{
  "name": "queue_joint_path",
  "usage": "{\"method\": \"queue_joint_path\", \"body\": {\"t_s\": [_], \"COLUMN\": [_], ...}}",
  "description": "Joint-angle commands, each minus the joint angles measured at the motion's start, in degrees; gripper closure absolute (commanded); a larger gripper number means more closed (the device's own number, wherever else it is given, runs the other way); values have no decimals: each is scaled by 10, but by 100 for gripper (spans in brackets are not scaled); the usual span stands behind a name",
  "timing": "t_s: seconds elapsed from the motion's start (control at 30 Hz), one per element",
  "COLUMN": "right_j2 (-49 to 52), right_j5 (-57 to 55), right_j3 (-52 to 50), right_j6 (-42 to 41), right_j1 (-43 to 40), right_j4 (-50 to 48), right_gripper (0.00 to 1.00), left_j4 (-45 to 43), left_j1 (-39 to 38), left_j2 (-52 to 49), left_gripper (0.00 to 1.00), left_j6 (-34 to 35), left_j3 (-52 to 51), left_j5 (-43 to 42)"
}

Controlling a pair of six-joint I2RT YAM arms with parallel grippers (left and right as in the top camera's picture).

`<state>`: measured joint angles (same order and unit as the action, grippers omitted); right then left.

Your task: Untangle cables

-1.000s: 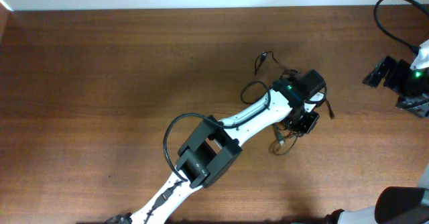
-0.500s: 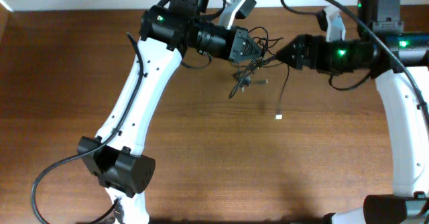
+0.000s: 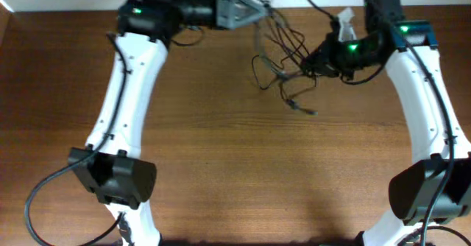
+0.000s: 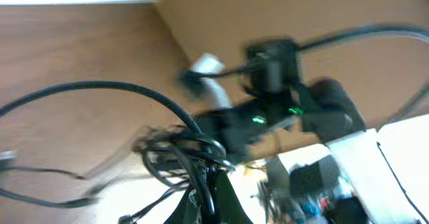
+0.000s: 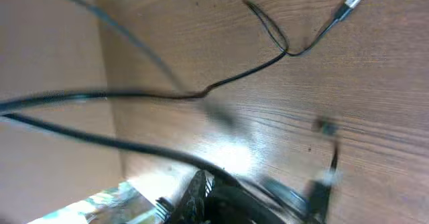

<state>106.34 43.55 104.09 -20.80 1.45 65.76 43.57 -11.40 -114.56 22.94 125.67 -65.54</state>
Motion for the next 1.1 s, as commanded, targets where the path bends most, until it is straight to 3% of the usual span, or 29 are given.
{"method": "queue_joint_path", "body": {"t_s": [0.0, 0.1, 0.23, 0.3, 0.4, 0.43, 0.6, 0.67, 0.77, 0.87, 0.97, 1.07], "right_j2": [-8, -44, -79, -79, -80, -80, -80, -80, -80, -74, -49, -12], "right_j5": [-26, -39, -74, -104, -238, -264, -271, -225, -220, -310, -353, -367], "right_j3": [1, 1, 1, 1, 3, 8, 26, 26, 26, 26, 25, 19], "right_j6": [50, 92, 101, 117, 113, 98, 83, 108, 146, 108, 96, 94], "right_j1": [-76, -148, -199, -186, -200, -225, -338, -332, -240, -181, -192, -217], "right_j4": [45, 76, 98, 126, 159, 162, 166, 168, 194, 193, 193, 189], "right_gripper": [96, 96, 96, 96, 96, 96, 96, 96, 96, 96, 96, 96], "left_j4": [57, 192, 287, 296, 296, 296, 294, 291, 271, 261, 250, 172], "left_j1": [81, 91, 88, 88, 96, 105, 184, 197, 197, 197, 197, 197], "left_j2": [5, 5, 5, 5, 13, 20, 49, 56, 76, 113, 149, 175], "left_gripper": [100, 100, 100, 100, 100, 100, 100, 100, 100, 100, 100, 100], "left_j6": [-15, -77, -159, -210, -211, -211, -210, -207, -211, -213, -213, -213], "left_j3": [7, 7, 7, 7, 9, 9, 10, 10, 22, 116, 268, 337], "left_j5": [188, 433, 569, 587, 795, 813, 813, 813, 796, 788, 784, 743]}}
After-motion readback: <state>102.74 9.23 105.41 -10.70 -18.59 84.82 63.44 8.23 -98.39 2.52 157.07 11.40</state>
